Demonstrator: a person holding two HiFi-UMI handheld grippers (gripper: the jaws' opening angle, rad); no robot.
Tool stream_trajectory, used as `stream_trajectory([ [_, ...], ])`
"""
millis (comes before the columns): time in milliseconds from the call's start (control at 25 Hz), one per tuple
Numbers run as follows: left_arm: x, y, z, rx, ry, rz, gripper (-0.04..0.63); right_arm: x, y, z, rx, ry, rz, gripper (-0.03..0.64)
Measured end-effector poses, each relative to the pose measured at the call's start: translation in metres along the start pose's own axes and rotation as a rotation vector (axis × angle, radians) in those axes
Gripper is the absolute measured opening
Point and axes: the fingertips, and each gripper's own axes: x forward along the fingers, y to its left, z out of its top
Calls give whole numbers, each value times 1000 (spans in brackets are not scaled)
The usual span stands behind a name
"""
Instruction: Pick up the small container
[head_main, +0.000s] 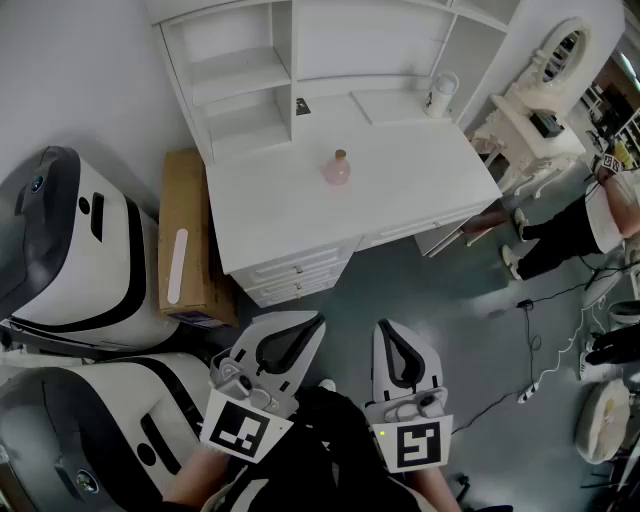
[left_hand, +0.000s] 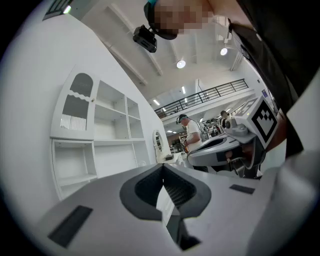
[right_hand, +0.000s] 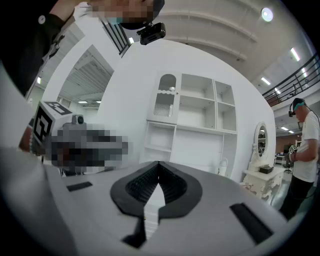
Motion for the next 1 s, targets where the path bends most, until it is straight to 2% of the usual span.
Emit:
stream_trajectory([
  [400, 3, -8, 0, -4, 15, 14, 0, -6, -7, -2, 2, 1, 18, 0],
  [640, 10, -18, 4, -3, 22, 24, 0, -17, -20, -3, 57, -24, 30, 0],
  [1000, 18, -42, 14, -4, 28, 45, 0, -40, -37, -5, 24, -52, 44, 0],
])
